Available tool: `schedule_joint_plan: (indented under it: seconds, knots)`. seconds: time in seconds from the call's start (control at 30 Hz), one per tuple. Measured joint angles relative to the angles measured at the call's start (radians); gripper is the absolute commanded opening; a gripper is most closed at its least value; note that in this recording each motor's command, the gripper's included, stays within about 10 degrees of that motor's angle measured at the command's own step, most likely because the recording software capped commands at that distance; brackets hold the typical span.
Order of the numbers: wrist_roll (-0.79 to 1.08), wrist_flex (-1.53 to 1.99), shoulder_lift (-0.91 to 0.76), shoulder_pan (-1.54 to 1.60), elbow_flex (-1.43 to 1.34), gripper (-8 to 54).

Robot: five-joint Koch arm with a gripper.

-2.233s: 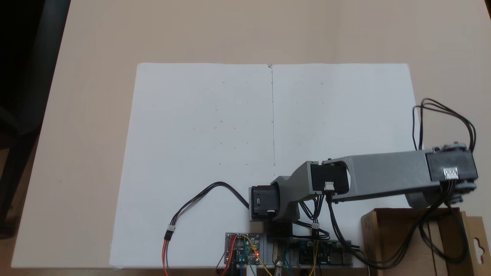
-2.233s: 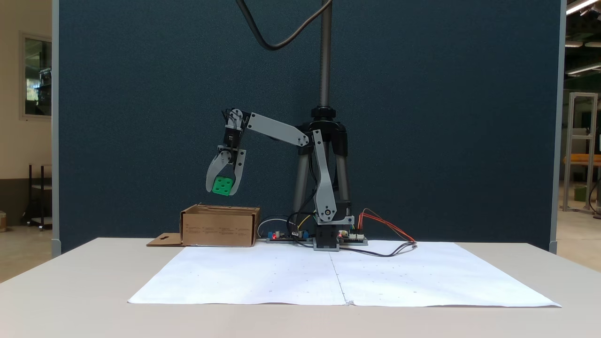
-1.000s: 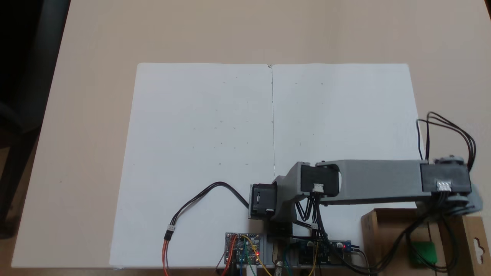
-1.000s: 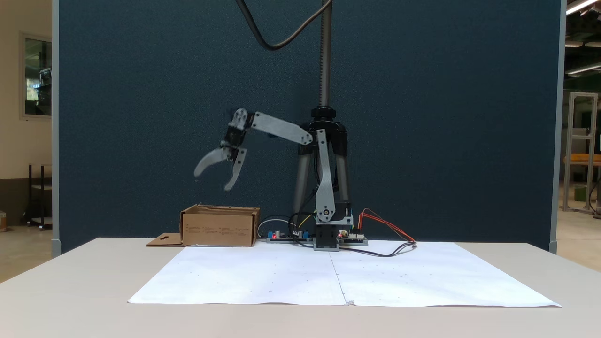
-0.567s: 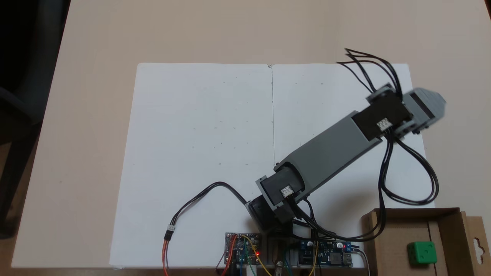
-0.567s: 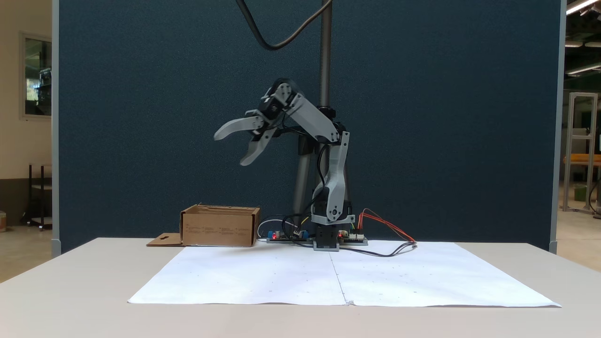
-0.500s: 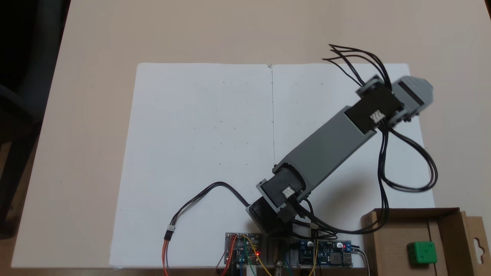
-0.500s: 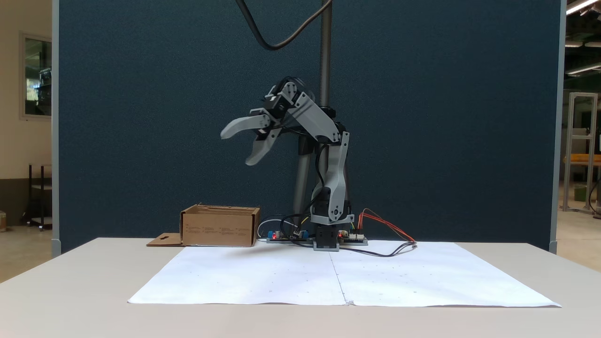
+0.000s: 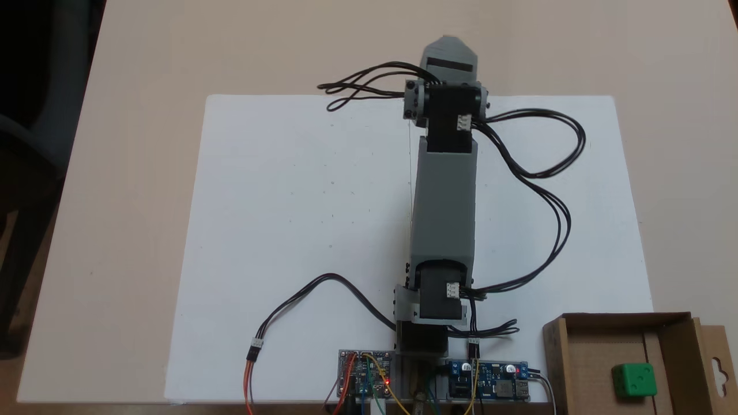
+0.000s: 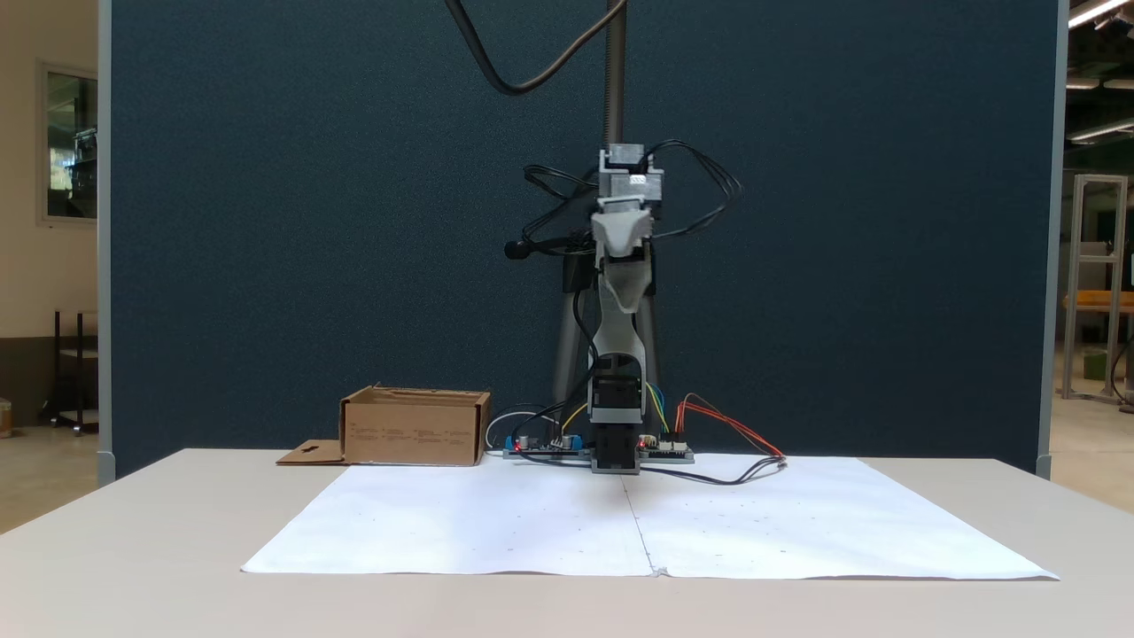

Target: Grasp a green dice and put it in the bin.

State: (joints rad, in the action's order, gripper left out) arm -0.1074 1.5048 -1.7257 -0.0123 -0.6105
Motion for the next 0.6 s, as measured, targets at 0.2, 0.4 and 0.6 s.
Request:
schedule_joint_plan:
  seconds: [0.2,0.4,0.6]
  knots:
    - [0.000,-0.179,-0.015,0.048,-0.186,43.4]
    - [0.000,-0.422,-0.140,0.054,-0.578,43.1]
    - [0.029,-0.653,-0.256,0.055,-0.900,43.1]
